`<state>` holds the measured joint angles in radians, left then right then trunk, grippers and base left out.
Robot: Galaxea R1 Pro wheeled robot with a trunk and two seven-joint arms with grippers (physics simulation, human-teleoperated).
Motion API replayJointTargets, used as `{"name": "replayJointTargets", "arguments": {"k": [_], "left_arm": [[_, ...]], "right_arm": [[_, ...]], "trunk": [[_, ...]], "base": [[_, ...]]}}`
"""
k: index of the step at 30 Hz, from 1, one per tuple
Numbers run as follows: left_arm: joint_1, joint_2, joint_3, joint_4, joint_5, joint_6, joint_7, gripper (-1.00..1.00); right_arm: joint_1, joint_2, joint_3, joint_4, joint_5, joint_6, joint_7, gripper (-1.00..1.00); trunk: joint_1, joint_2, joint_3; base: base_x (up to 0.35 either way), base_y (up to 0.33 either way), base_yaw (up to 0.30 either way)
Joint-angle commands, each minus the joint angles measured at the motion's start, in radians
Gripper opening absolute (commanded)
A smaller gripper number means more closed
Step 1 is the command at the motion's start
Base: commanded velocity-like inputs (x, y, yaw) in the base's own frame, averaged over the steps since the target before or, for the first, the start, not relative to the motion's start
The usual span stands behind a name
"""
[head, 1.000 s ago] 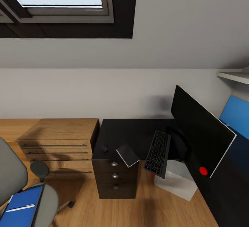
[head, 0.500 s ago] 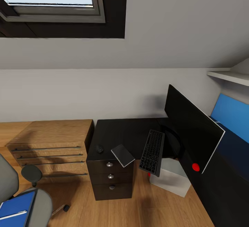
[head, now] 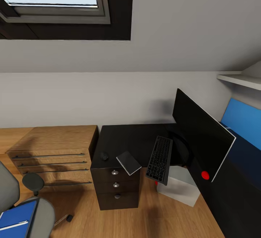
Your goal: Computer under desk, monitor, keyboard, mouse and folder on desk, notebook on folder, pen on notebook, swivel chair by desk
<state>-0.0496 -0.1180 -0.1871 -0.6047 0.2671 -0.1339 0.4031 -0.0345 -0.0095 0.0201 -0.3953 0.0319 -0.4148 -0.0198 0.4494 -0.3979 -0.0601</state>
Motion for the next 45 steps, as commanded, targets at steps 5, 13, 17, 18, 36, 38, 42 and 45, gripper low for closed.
{"name": "replayJointTargets", "arguments": {"k": [5, 13, 17, 18, 36, 38, 42, 45], "left_arm": [[-0.001, 0.0, -0.007, 0.0, 0.011, -0.006, 0.007, 1.0], [-0.001, 0.001, -0.006, 0.0, 0.011, -0.006, 0.007, 1.0], [-0.001, 0.001, -0.006, 0.0, 0.011, -0.006, 0.007, 1.0], [-0.001, 0.001, -0.006, 0.0, 0.011, -0.006, 0.007, 1.0], [-0.001, 0.003, -0.006, 0.0, 0.011, -0.006, 0.008, 1.0], [-0.001, 0.003, -0.006, 0.0, 0.011, -0.006, 0.007, 1.0], [-0.001, 0.003, -0.006, 0.0, 0.011, -0.006, 0.008, 1.0], [-0.001, 0.003, -0.006, 0.0, 0.011, -0.005, 0.008, 1.0]], "right_arm": [[-0.001, 0.0, 0.004, 0.002, 0.005, -0.028, -0.001, 1.0], [-0.001, 0.0, 0.006, -0.042, 0.004, -0.066, -0.005, 1.0], [-0.001, 0.001, 0.004, -0.187, 0.001, -0.043, -0.009, 1.0], [-0.001, 0.001, 0.003, -0.226, 0.001, -0.025, -0.009, 1.0], [-0.004, 0.0, -0.027, -1.121, -0.277, 1.13, -0.008, 1.0], [-0.005, -0.001, -0.045, -1.141, -0.336, 1.162, -0.008, 1.0], [-0.006, -0.003, -0.082, -1.165, -0.431, 1.197, -0.007, 1.0], [-0.007, -0.008, -0.119, -1.172, -0.466, 1.21, -0.007, 1.0]], "trunk": [[0.001, -0.002, -0.002], [0.001, -0.002, -0.002], [0.001, -0.002, -0.002], [0.001, -0.002, -0.002], [0.001, -0.002, -0.002], [0.001, -0.002, -0.002], [0.001, -0.002, -0.002], [0.001, -0.002, -0.002]], "base": [[0.0, 0.0, 0.0], [0.0, 0.0, 0.0], [0.0, 0.0, 0.0], [0.0, 0.0, 0.0], [0.0, 0.0, 0.0], [0.0, 0.0, 0.0], [0.0, 0.0, 0.0], [0.0, 0.0, 0.0]]}}
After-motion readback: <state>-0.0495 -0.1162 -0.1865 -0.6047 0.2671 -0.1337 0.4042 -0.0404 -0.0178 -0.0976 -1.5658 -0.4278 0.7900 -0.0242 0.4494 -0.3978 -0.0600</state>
